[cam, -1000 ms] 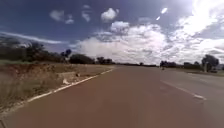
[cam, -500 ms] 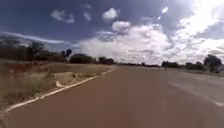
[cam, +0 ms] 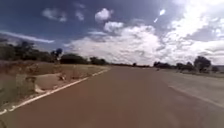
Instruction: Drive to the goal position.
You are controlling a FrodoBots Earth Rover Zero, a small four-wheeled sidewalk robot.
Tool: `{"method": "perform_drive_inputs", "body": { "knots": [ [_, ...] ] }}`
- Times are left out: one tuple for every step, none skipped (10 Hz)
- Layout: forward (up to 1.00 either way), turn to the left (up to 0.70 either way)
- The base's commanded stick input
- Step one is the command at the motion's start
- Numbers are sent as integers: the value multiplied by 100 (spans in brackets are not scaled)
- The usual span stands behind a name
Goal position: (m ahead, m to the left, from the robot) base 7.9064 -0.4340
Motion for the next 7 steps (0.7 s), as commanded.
{"method": "perform_drive_inputs", "body": {
  "knots": [
    [100, 0],
    [100, 0],
    [100, 0],
    [100, 0],
    [100, 0],
    [100, 0],
    [100, 0]
  ]
}}
